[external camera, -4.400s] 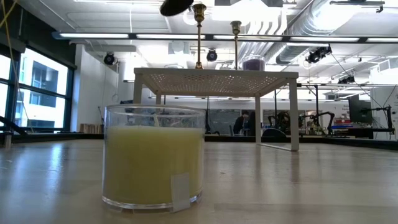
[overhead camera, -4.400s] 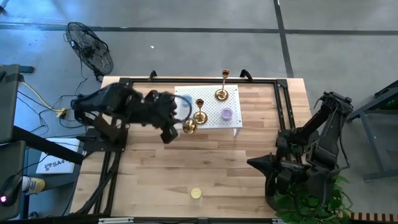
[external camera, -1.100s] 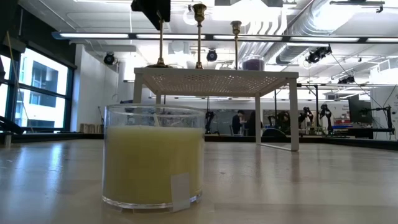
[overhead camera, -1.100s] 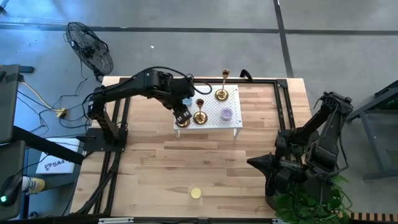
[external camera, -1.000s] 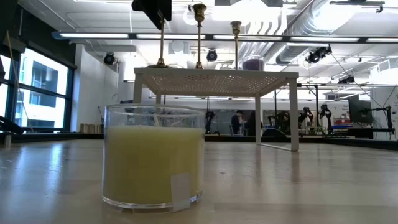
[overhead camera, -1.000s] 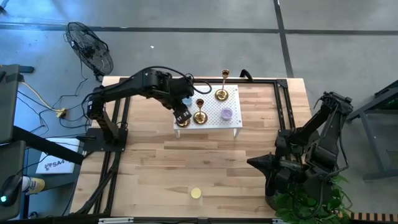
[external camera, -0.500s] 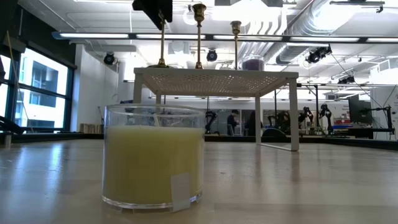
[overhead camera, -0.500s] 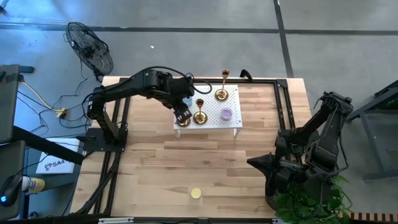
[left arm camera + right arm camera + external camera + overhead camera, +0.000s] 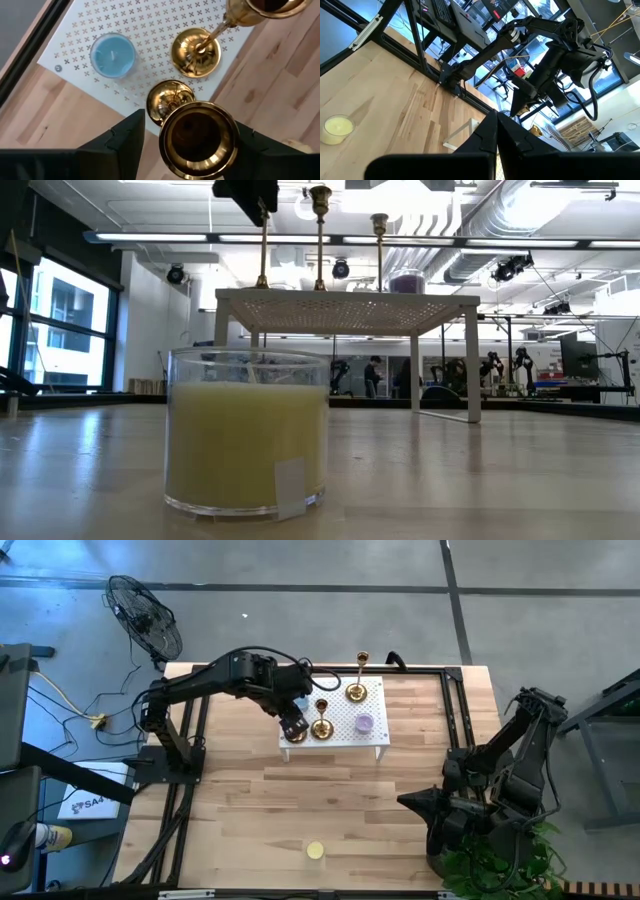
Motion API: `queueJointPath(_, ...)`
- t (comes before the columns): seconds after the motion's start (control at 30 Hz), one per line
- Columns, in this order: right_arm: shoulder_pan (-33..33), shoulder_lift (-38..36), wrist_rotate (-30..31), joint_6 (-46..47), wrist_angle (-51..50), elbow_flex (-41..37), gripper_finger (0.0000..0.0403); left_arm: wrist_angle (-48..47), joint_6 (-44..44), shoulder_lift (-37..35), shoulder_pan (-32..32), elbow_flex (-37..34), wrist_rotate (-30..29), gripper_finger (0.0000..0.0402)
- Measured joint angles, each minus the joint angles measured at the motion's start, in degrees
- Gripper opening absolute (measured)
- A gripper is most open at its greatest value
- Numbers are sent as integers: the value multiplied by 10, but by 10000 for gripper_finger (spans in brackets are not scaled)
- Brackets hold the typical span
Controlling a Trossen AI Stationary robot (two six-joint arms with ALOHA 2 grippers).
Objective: Pick & Place candle stick holders
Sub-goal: Put the gold candle holder on the shelf
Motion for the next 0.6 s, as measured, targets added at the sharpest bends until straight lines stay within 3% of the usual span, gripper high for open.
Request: queueJointPath(0.6, 0, 0, 0, 0, 0, 0, 0, -14, -12, -3, 0, 1, 25, 204)
